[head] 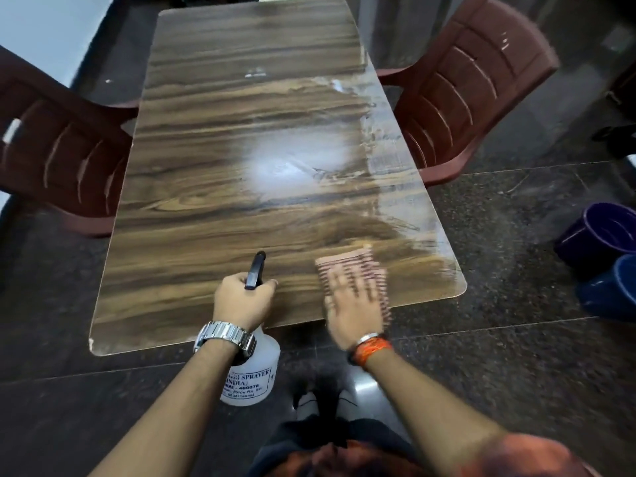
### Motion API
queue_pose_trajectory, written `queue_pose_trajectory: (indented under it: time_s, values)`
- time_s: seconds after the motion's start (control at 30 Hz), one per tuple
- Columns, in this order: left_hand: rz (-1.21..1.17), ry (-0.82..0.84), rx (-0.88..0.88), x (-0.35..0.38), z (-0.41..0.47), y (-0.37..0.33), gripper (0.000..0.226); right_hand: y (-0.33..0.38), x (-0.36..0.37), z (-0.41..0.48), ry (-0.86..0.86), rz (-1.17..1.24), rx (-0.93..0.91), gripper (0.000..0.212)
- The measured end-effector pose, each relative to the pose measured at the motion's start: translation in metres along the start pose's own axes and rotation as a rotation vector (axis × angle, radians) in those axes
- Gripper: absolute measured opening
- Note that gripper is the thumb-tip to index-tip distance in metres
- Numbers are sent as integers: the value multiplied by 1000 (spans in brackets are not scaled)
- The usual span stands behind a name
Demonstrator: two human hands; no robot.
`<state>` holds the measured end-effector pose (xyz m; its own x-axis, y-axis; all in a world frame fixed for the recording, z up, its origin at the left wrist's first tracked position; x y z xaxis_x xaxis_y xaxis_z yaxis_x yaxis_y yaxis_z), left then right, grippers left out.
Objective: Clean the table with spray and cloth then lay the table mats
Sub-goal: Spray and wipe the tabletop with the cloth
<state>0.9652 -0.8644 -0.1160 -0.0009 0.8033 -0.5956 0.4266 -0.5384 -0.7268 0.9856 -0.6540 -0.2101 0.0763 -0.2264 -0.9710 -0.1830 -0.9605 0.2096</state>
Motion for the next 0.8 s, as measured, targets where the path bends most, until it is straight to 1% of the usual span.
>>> queue_pose_trajectory:
  time_s: [0.07, 0.1, 0.17, 0.2, 0.23, 0.33, 0.4, 0.47, 0.53, 0.6, 0.7, 0.8]
  values:
    - [-6, 1, -17, 1, -4, 0, 34, 55, 9, -21, 77, -6, -214, 57]
    - [-10, 3, -23, 1, -5, -2, 32, 67, 12, -24, 108, -12, -298, 55]
    - [0, 18, -20, 3, -6, -7, 31, 61, 10, -21, 123, -32, -416, 53]
    - [7, 29, -8, 4, -6, -11, 32, 46, 8, -16, 109, -45, -428, 52]
    - [8, 36, 7, 6, -6, -15, 34, 24, 3, -9, 96, -58, -398, 51]
    - [7, 40, 54, 16, -7, -26, 39, -65, -21, 23, 32, -86, -141, 55]
    - [6, 25, 69, 24, -11, -33, 38, -123, -31, 41, 70, -91, -16, 61]
    - [-7, 2, 58, 32, -15, -40, 38, -158, -37, 56, 92, -105, -2, 65]
    - [-37, -11, 34, 46, -19, -48, 39, -173, -40, 67, 87, -115, -40, 63]
    - [-58, -38, 12, 64, -24, -59, 34, -182, -43, 75, 93, -116, -119, 56]
    - [-88, -87, -26, 97, -34, -80, 28, -186, -48, 83, 108, -111, -303, 52]
    - [-150, -145, -73, 133, -44, -104, 32, -189, -52, 79, 169, -132, -483, 52]
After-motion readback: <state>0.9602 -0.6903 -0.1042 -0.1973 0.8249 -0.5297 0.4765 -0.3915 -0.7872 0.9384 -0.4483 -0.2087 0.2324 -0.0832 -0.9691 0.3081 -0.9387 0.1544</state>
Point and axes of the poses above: each hand's wrist, its own z-axis towards the middle knuckle, its own x-axis out of the palm, y = z × x, the point moved 8 cm from there along z, towards the middle knuckle, and after that the axes turned 8 degrees about x, right-handed, at the moved point
